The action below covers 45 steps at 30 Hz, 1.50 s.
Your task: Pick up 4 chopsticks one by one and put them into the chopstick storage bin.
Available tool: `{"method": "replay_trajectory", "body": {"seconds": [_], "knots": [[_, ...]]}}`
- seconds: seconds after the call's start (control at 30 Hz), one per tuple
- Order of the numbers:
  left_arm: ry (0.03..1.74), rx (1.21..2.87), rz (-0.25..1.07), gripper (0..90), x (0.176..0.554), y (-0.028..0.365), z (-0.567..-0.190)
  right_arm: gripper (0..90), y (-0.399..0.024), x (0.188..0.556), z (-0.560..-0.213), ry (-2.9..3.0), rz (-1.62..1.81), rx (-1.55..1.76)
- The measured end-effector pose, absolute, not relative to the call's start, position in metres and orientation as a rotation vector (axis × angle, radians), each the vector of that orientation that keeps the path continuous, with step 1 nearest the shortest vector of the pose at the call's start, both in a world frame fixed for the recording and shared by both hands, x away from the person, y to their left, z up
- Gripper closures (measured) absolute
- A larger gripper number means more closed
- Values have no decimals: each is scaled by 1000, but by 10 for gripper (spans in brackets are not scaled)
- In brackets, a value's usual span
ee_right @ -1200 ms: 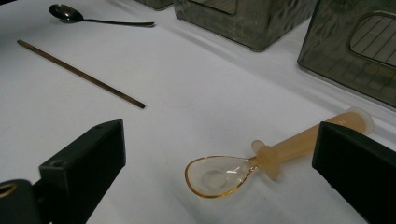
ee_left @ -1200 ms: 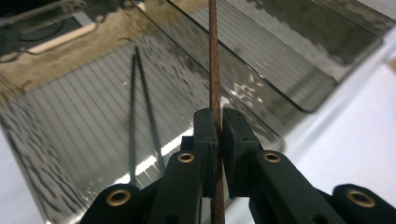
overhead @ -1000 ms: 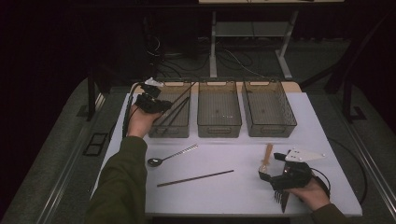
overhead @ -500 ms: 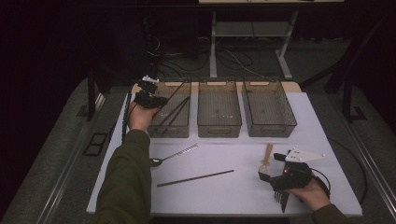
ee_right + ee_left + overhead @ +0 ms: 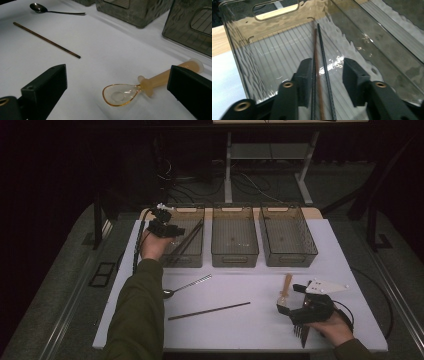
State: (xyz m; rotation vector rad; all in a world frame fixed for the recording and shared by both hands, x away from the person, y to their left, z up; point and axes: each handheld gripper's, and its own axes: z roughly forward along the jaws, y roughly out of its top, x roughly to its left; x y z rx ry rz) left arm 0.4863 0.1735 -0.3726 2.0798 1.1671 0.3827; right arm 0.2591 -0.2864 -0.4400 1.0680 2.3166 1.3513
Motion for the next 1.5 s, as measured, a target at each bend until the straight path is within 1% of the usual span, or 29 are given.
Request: {"method": "replay_trajectory", "body": {"seconds": [0.23,0.63,1.0,1.17,1.5], "knots": [[1095,2109,359,455,476,170,-363,25,-286,259,-440,2319,1344,1070],[898,2135,326,333,436,156,-347,25,-286,259,-440,2318,1336,1070],[768,2147,284,214,394,143,-358,24,-286,259,-440,2318,1335,1071],[722,2132,252,198,371,136,-368,25,-286,259,-440,2320,1334,1070],[660,2135,164,195,336,132,-392,25,-286,259,-440,2318,1332,1069]]}}
